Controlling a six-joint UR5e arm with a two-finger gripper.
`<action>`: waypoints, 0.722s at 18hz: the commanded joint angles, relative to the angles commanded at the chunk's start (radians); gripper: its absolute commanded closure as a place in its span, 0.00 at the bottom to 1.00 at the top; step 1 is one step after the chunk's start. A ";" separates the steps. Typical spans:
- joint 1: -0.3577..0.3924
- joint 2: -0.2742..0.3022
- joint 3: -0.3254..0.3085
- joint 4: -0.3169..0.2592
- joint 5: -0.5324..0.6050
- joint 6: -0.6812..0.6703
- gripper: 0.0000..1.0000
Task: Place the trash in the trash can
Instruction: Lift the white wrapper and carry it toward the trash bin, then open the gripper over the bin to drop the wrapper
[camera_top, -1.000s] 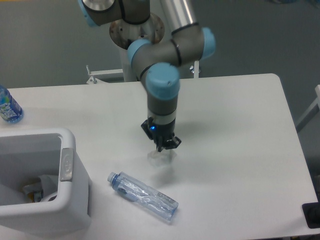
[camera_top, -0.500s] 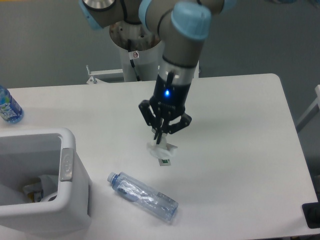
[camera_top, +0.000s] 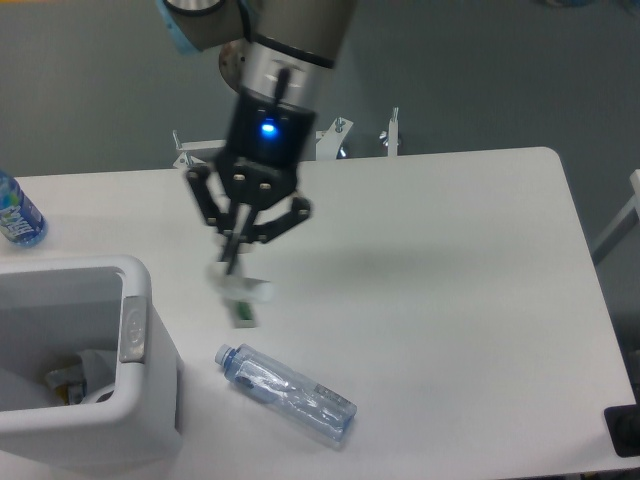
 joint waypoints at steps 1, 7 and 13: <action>-0.031 -0.012 0.006 0.002 0.000 -0.023 0.99; -0.196 -0.139 0.081 0.005 0.008 -0.049 0.95; -0.210 -0.153 0.109 0.005 0.006 -0.022 0.00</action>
